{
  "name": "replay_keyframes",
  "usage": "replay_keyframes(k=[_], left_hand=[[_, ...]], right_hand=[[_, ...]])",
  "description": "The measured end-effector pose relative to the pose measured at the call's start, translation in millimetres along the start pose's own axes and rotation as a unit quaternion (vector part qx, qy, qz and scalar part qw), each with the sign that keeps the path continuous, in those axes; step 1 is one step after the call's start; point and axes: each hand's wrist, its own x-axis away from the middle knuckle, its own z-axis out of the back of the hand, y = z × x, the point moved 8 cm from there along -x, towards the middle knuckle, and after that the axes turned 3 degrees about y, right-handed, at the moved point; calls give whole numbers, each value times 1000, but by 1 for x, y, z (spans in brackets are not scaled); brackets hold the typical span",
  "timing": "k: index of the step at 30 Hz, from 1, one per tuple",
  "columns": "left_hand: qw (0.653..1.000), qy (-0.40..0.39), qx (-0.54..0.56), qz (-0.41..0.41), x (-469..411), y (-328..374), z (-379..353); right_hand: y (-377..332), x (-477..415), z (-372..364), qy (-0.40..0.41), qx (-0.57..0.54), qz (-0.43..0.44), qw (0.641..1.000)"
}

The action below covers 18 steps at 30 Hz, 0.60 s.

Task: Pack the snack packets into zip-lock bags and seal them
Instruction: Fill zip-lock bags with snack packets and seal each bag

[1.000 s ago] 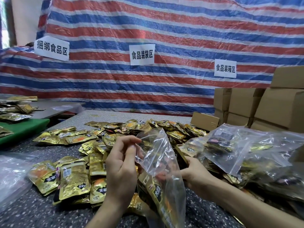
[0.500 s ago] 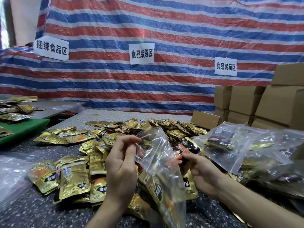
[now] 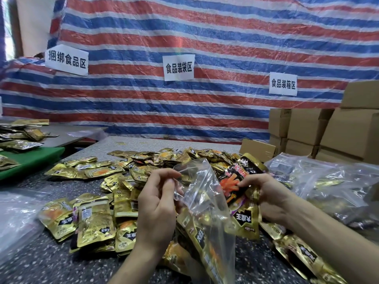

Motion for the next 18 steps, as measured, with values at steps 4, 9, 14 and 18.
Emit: replay_keyframes(k=[4,9,14,18], left_hand=[[999,-14,-26,19,-1,-3,-1],[997,-46,-58,33,1,-4,-6],[996,-49,-53,48,4,-3,-11],[996,-26,-8,87,5,-6,-10]], right_hand=[[-38,12,-10,-37,-63,54,996],[-95,35,-32,-50,-164,112,979],[-99,45,-70,22,-228,106,968],[-69,48,-95,35,-212,95,972]])
